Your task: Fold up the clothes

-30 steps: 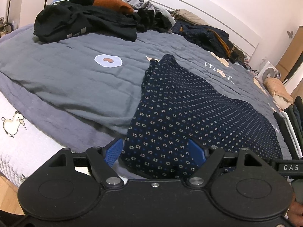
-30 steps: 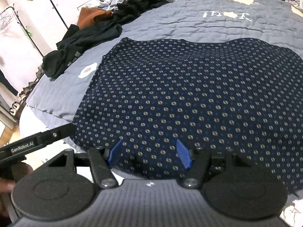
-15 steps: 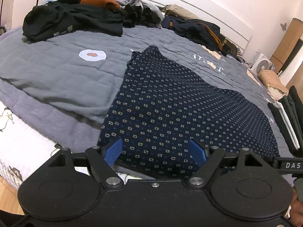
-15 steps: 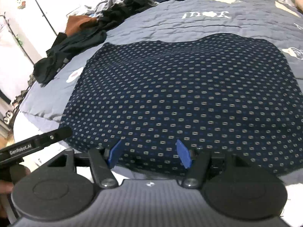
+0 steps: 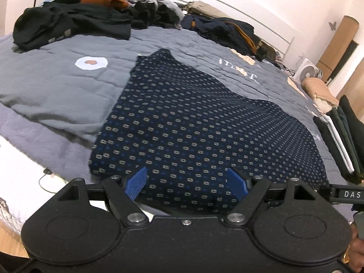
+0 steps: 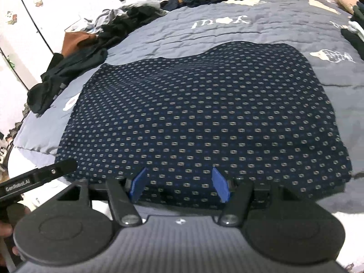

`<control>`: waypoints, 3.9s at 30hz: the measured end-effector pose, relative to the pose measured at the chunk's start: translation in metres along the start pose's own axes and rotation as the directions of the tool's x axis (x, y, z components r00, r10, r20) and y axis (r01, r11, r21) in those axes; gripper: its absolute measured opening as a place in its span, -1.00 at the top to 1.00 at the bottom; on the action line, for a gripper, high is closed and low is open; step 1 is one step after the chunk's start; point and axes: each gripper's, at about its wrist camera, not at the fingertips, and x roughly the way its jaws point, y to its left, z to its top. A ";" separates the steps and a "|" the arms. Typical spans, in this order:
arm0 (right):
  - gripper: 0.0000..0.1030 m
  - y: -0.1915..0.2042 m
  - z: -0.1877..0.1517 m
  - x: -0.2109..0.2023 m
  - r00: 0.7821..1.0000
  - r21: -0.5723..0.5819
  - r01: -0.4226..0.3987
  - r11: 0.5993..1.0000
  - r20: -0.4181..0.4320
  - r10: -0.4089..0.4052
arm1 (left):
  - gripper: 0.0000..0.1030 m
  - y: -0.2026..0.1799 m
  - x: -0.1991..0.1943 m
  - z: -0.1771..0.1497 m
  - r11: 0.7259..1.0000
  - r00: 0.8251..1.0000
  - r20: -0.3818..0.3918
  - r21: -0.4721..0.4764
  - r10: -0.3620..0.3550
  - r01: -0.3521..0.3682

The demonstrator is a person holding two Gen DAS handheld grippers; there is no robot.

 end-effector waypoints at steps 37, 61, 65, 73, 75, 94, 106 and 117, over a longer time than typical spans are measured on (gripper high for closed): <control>-0.21 -0.048 0.003 -0.026 0.999 0.074 0.009 0.997 0.038 -0.012 | -0.49 0.034 0.009 0.019 0.963 0.992 0.031 -0.245 0.122 -0.110; -0.21 -0.034 0.004 -0.011 1.000 0.066 -0.010 0.998 0.002 0.010 | -0.32 0.096 0.015 0.000 0.831 0.996 -0.025 -0.549 0.084 -0.084; -0.21 -0.032 0.004 -0.007 1.000 0.062 -0.011 0.998 -0.007 0.012 | -0.05 0.101 0.025 -0.004 0.813 0.997 -0.043 -0.578 0.060 -0.074; -0.21 -0.031 0.001 -0.005 1.000 0.061 -0.013 0.998 -0.017 0.014 | 0.63 0.094 0.016 -0.001 0.837 0.997 0.029 -0.545 0.066 -0.039; -0.21 -0.030 0.001 -0.004 1.000 0.061 -0.013 0.998 -0.019 0.015 | 0.59 0.094 0.021 -0.003 0.832 0.998 0.015 -0.553 0.068 -0.048; -0.21 -0.027 -0.002 -0.002 1.000 0.047 -0.017 0.999 -0.026 0.018 | 0.68 0.067 0.001 0.007 0.898 0.983 0.183 -0.435 0.018 0.065; -0.21 -0.029 -0.001 0.000 0.999 0.051 -0.022 0.998 -0.035 0.024 | 0.35 0.084 0.020 -0.002 0.836 0.993 0.114 -0.547 0.023 0.044; -0.21 -0.042 0.004 -0.005 0.999 0.068 -0.023 0.997 -0.022 0.024 | 0.71 0.055 -0.008 0.016 0.909 0.972 0.234 -0.404 -0.006 0.103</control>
